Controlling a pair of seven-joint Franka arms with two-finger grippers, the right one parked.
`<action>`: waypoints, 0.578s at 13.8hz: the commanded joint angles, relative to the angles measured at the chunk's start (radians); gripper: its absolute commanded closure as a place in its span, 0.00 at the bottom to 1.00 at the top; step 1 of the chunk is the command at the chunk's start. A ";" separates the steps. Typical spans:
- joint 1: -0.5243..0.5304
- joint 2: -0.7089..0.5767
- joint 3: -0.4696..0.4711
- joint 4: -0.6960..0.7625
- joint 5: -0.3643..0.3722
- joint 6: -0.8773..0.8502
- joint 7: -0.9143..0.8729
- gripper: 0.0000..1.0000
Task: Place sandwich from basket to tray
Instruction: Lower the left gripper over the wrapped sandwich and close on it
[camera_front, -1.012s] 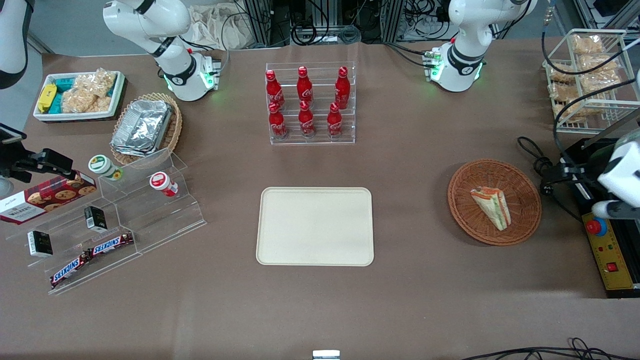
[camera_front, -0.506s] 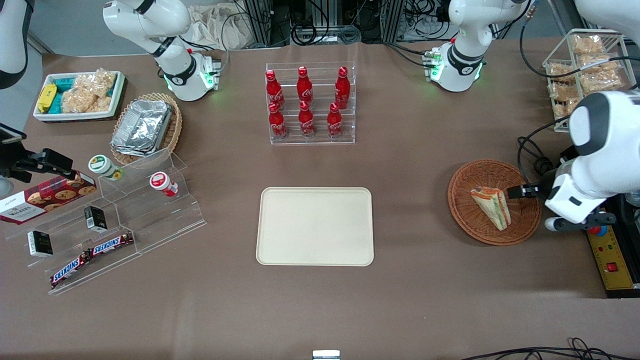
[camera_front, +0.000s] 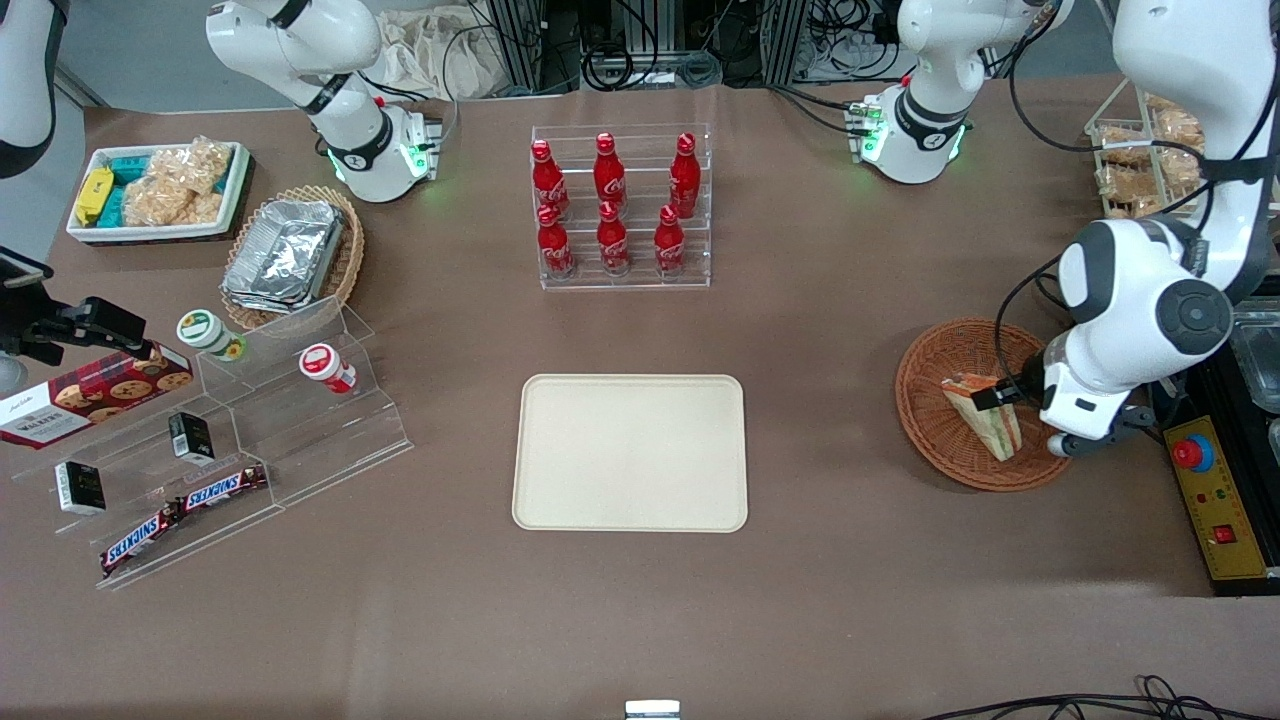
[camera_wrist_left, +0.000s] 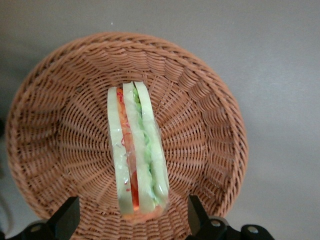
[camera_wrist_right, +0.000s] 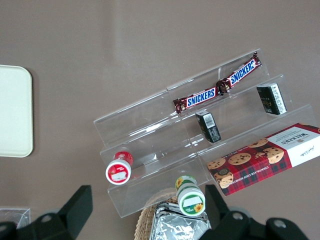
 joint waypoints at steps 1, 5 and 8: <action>0.030 0.029 -0.007 -0.038 0.003 0.093 -0.026 0.04; 0.031 0.068 -0.007 -0.035 0.003 0.130 -0.032 0.35; 0.024 0.065 -0.008 -0.006 0.006 0.070 -0.031 0.82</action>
